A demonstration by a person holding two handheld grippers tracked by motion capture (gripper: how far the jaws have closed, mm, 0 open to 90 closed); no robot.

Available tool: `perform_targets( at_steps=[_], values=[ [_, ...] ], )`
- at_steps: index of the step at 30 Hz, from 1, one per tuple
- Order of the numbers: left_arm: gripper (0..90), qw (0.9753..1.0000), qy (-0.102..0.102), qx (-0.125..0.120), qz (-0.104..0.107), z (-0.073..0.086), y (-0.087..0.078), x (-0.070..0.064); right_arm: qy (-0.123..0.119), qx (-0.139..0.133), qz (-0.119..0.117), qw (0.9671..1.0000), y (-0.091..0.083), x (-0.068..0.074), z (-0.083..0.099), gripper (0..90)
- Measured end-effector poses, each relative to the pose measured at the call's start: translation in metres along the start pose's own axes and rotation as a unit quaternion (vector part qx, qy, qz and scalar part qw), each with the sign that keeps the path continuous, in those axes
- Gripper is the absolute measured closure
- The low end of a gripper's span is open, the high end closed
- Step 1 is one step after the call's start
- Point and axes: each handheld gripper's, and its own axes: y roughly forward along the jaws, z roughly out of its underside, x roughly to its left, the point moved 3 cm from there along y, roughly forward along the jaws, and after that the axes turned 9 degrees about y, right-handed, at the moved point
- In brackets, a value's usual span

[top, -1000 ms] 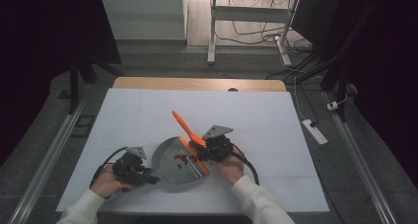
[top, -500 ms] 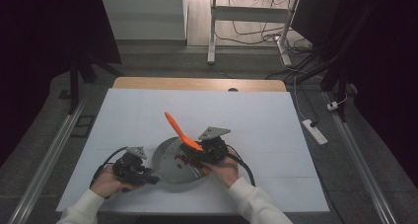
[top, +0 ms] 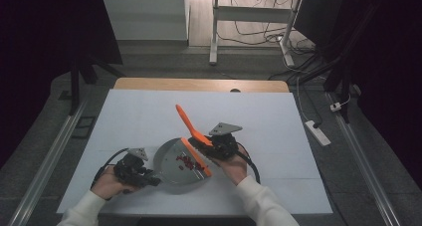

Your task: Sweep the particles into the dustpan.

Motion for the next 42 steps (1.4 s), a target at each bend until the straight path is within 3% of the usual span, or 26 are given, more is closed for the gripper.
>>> perform_targets(
  at_steps=[9, 13, 19, 22, 25, 27, 29, 32, 35, 38, 42],
  values=[
    [61.1, 1.0000, 0.000, 0.001, -0.001, 0.000, 0.000, 0.000, -0.001, 0.008, 0.049, 0.9987, 0.006, -0.025, 0.003, 69.9],
    [61.1, 1.0000, 0.000, 0.001, -0.001, 0.000, 0.001, 0.000, -0.001, 0.025, 0.063, 0.9977, 0.015, -0.032, 0.005, 69.9],
    [61.1, 1.0000, -0.001, 0.001, -0.001, 0.000, 0.001, 0.000, -0.027, 0.035, 0.048, 0.9979, 0.017, -0.015, 0.008, 69.9],
    [61.1, 1.0000, 0.000, 0.001, -0.001, 0.000, 0.001, 0.000, -0.013, 0.034, 0.026, 0.9990, 0.017, -0.008, 0.009, 69.8],
    [61.1, 1.0000, -0.001, 0.001, -0.001, 0.000, 0.001, 0.000, -0.023, 0.034, 0.020, 0.9990, 0.018, 0.001, 0.011, 69.9],
    [61.1, 1.0000, -0.001, 0.001, -0.001, 0.000, 0.001, 0.000, -0.007, 0.032, -0.001, 0.9995, 0.019, 0.005, 0.012, 69.9],
    [61.1, 1.0000, -0.001, 0.001, -0.001, 0.000, 0.001, 0.000, -0.011, 0.031, 0.000, 0.9994, 0.019, 0.010, 0.011, 69.9],
    [61.1, 1.0000, -0.001, 0.001, 0.000, 0.000, 0.001, 0.000, 0.016, 0.023, -0.041, 0.9988, 0.018, 0.016, 0.009, 70.0],
    [61.1, 1.0000, 0.000, 0.001, -0.001, 0.000, 0.001, 0.000, 0.014, 0.019, -0.069, 0.9974, 0.016, 0.026, 0.006, 70.0],
    [61.1, 1.0000, 0.000, 0.001, -0.001, 0.000, 0.001, 0.000, 0.005, -0.006, -0.064, 0.9979, 0.010, 0.028, -0.002, 70.0],
    [61.1, 1.0000, 0.000, 0.001, 0.000, 0.000, 0.001, 0.000, 0.012, -0.024, -0.028, 0.9993, 0.002, 0.013, -0.005, 70.0]
  ],
)
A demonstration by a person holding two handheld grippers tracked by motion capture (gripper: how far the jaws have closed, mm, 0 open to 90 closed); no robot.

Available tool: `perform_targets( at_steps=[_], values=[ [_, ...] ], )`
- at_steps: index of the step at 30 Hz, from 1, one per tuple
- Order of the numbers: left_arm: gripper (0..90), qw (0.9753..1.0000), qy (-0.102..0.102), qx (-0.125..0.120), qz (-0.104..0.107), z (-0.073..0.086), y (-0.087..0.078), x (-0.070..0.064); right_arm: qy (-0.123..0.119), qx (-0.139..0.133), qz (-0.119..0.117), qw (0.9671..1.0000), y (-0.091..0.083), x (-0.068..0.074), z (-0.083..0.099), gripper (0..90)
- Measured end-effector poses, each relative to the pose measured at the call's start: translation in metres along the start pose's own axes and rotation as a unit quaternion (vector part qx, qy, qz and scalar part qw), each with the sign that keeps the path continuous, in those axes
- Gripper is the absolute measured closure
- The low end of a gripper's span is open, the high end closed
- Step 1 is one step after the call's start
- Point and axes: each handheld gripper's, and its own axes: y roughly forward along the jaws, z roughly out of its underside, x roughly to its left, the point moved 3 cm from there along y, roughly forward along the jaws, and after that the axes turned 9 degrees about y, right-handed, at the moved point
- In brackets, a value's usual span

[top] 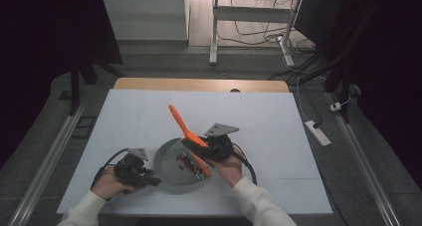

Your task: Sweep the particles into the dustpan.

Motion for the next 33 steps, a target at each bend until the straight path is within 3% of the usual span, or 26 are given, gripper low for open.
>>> perform_targets(
  at_steps=[3, 7, 13, 20, 26, 29, 33],
  values=[
    [61.1, 1.0000, 0.000, 0.000, 0.000, 0.000, 0.000, 0.000, 0.004, 0.011, 0.029, 0.9995, 0.002, -0.012, 0.007, 70.0],
    [61.1, 1.0000, 0.000, 0.000, 0.000, 0.000, 0.000, 0.000, 0.008, 0.032, 0.038, 0.9987, 0.011, -0.016, 0.018, 69.9],
    [61.1, 1.0000, 0.000, 0.001, -0.001, 0.000, 0.001, 0.000, 0.003, 0.019, 0.020, 0.9996, 0.015, 0.003, 0.022, 70.0],
    [61.1, 1.0000, 0.000, 0.000, -0.001, 0.000, 0.000, 0.000, 0.031, -0.003, -0.040, 0.9987, 0.011, 0.018, 0.016, 70.0],
    [61.1, 1.0000, -0.001, -0.002, 0.002, 0.001, 0.001, 0.001, 0.028, -0.036, 0.001, 0.9989, -0.006, -0.002, 0.003, 70.0],
    [61.1, 1.0000, -0.001, -0.002, 0.000, 0.001, 0.001, 0.001, 0.030, -0.032, 0.020, 0.9988, -0.010, -0.013, 0.004, 70.0],
    [61.1, 1.0000, 0.000, -0.002, 0.000, 0.001, 0.001, 0.001, 0.038, -0.027, 0.026, 0.9985, -0.012, -0.022, 0.006, 70.0]
  ],
)
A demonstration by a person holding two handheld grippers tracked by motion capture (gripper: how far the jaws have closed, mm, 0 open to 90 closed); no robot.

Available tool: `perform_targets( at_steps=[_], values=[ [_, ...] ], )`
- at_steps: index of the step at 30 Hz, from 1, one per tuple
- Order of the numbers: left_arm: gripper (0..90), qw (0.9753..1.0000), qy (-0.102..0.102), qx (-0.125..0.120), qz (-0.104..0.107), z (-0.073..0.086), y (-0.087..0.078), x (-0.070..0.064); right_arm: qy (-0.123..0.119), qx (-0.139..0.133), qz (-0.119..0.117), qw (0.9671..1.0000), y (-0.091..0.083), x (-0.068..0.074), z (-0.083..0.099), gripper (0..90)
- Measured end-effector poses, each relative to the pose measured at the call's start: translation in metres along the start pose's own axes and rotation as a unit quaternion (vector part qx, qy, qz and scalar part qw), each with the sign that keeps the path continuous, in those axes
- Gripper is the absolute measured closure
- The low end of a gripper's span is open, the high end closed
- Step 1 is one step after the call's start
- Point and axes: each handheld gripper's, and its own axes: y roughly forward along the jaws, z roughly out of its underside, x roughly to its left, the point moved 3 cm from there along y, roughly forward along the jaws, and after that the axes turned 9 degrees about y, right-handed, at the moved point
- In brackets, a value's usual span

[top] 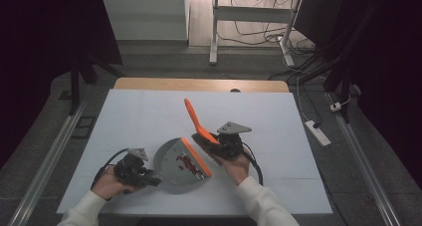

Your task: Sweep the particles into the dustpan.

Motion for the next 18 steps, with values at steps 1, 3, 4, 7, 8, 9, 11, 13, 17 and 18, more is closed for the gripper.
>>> perform_targets(
  at_steps=[1, 3, 4, 7, 8, 9, 11, 13, 17, 18],
  values=[
    [61.1, 1.0000, 0.000, 0.000, 0.000, 0.000, 0.000, 0.000, 0.000, -0.001, 0.001, 1.0000, -0.001, -0.002, 0.000, 70.0],
    [61.1, 1.0000, 0.001, -0.003, -0.001, 0.000, -0.001, 0.000, 0.005, -0.006, 0.000, 1.0000, -0.003, -0.004, -0.002, 70.0],
    [61.1, 1.0000, 0.001, -0.004, -0.001, 0.000, -0.001, 0.000, 0.006, -0.008, 0.001, 0.9999, -0.005, -0.006, -0.003, 70.0],
    [61.1, 1.0000, 0.001, -0.006, -0.003, 0.000, -0.001, 0.000, 0.010, -0.015, 0.006, 0.9998, -0.011, -0.011, -0.005, 70.0],
    [61.1, 1.0000, 0.000, -0.007, -0.004, 0.000, -0.001, -0.001, 0.011, -0.016, 0.008, 0.9998, -0.013, -0.012, -0.005, 70.0],
    [61.1, 0.9999, -0.001, -0.008, -0.006, 0.000, -0.001, -0.001, 0.012, -0.017, 0.008, 0.9998, -0.015, -0.014, -0.006, 70.0],
    [61.1, 0.9999, -0.003, -0.011, -0.011, 0.000, -0.002, 0.000, 0.012, -0.019, 0.009, 0.9997, -0.019, -0.018, -0.006, 70.0],
    [61.1, 0.9998, -0.006, -0.014, -0.016, 0.000, -0.003, 0.000, 0.011, -0.020, 0.009, 0.9997, -0.023, -0.021, -0.007, 70.0],
    [61.1, 0.9993, -0.011, -0.025, -0.024, 0.001, -0.005, 0.001, 0.004, -0.018, 0.011, 0.9998, -0.030, -0.025, -0.007, 70.0],
    [61.1, 0.9992, -0.012, -0.027, -0.027, 0.001, -0.006, 0.001, 0.003, -0.017, 0.012, 0.9998, -0.032, -0.026, -0.006, 70.0]
  ],
)
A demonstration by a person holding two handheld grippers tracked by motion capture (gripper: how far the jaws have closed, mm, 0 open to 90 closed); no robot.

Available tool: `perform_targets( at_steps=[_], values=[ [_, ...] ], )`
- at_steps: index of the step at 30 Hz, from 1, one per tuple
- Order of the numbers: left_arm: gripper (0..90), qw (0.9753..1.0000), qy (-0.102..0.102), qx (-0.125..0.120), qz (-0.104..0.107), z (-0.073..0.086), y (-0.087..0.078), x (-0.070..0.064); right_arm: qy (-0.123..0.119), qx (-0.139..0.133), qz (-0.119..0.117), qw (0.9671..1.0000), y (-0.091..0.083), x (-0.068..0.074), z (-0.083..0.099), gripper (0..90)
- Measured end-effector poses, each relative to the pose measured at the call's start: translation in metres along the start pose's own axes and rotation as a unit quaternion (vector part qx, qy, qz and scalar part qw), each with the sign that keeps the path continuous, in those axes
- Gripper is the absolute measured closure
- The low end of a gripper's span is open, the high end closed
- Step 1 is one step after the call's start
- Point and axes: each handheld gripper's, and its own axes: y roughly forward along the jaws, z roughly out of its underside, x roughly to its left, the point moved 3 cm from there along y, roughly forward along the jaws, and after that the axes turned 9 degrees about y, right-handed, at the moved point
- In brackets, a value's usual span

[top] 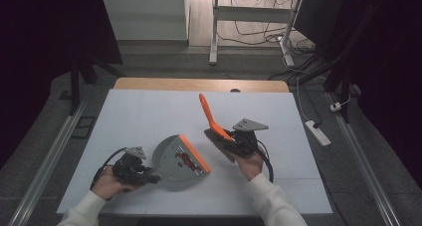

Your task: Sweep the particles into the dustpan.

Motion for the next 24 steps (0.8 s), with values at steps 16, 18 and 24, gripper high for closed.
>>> perform_targets(
  at_steps=[16, 18, 24],
  values=[
    [61.1, 0.9952, -0.060, -0.058, -0.051, 0.009, -0.009, -0.006, -0.021, 0.021, 0.004, 0.9996, -0.035, -0.017, 0.011, 69.9],
    [61.1, 0.9936, -0.069, -0.067, -0.058, 0.011, -0.010, -0.008, -0.024, 0.020, 0.011, 0.9994, -0.041, -0.019, 0.014, 70.0],
    [61.1, 0.9881, -0.099, -0.082, -0.084, 0.017, -0.011, -0.012, -0.024, 0.028, 0.012, 0.9993, -0.061, -0.028, 0.023, 70.0]
  ],
)
